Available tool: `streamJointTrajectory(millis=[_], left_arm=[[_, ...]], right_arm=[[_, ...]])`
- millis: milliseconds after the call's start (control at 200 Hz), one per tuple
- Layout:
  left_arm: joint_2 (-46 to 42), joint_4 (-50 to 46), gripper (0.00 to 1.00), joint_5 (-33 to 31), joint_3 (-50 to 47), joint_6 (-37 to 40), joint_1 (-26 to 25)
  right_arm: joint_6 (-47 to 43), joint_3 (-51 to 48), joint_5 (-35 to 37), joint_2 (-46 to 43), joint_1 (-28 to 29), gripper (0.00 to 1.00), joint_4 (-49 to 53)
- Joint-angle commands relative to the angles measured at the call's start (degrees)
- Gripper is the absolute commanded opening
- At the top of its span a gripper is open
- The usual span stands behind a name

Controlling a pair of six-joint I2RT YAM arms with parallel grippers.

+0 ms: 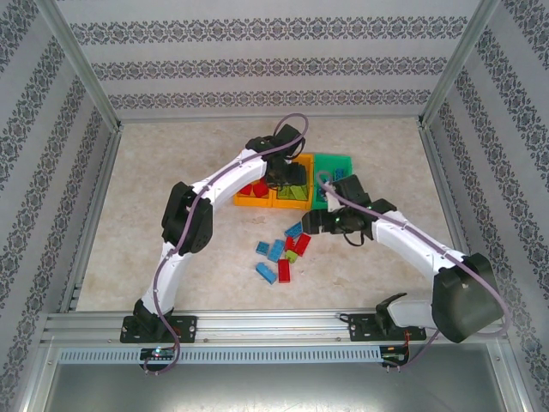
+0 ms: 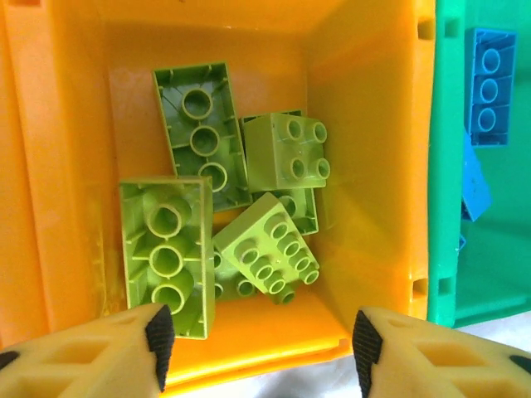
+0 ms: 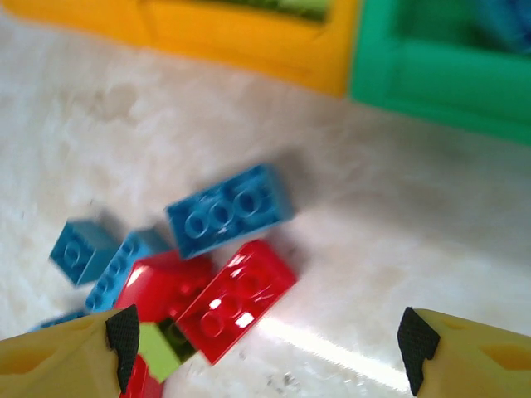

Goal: Sort the legos into containers by color

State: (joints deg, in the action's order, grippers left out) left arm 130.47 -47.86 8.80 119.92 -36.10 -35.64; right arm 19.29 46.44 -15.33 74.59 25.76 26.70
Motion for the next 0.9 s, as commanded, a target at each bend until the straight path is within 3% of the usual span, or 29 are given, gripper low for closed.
streamJointTrajectory(millis=[0, 305, 535, 894], left_arm=[[-1.1, -2.6, 0.66, 0.0, 0.6, 1.2, 0.7], [-13.4, 3.6, 1.00, 2.5, -12.5, -0.9, 3.0], [-24.1, 9.6, 1.00, 5.4, -28.0, -3.4, 7.4], [-32.2, 14.2, 1.00, 9.2, -38.5, -6.2, 12.1]], right_arm=[[-4.1, -1.0, 1.2, -1.5, 5.4, 0.84, -1.1], [-14.6, 2.0, 4.9, 3.7, 14.7, 0.85, -1.6], [-20.8, 6.7, 8.1, 10.0, 18.7, 0.85, 1.8], [-31.0, 11.1, 11.1, 16.4, 18.9, 0.77, 6.9]])
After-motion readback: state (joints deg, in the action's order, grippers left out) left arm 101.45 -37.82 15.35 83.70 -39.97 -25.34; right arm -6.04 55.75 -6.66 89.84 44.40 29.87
